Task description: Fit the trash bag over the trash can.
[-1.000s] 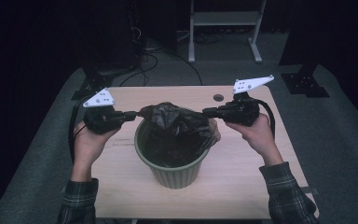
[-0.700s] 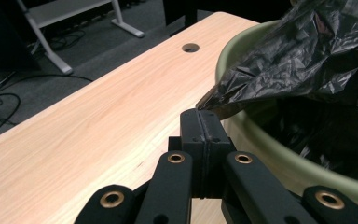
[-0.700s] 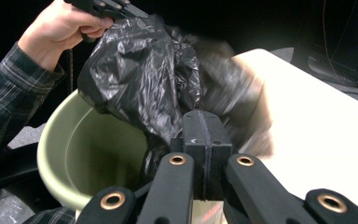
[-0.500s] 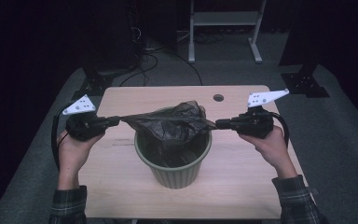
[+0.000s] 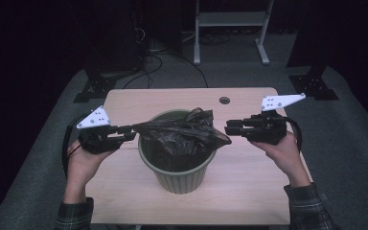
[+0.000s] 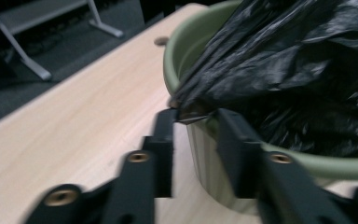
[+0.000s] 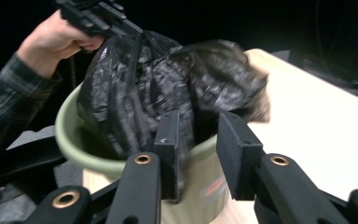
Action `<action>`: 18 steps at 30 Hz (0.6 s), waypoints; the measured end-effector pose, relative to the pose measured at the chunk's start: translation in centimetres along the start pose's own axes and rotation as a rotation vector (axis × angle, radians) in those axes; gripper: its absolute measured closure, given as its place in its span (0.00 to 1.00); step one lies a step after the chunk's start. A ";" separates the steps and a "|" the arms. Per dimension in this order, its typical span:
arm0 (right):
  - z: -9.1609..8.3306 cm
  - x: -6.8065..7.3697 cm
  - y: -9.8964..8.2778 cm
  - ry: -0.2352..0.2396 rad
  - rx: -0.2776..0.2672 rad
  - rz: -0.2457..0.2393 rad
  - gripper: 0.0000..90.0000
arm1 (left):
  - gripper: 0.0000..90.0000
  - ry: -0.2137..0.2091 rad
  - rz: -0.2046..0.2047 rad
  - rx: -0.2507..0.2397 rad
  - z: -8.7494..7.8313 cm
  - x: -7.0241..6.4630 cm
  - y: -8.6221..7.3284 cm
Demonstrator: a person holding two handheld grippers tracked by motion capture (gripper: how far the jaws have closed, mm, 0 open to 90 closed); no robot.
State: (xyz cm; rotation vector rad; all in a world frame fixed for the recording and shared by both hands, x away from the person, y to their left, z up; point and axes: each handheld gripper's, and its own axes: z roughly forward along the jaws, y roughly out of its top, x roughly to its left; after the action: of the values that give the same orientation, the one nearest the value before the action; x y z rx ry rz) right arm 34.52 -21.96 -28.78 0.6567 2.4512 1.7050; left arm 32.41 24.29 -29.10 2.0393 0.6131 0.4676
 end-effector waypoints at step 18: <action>5.4 0.5 2.9 0.026 0.028 -0.030 0.68 | 0.23 -0.042 0.037 -0.105 -1.3 0.7 5.8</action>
State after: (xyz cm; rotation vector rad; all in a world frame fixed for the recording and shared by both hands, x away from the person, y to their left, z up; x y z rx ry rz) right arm 36.57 -16.21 -28.06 0.6008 2.4935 1.6823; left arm 33.68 22.99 -23.43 1.9588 0.5153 0.4678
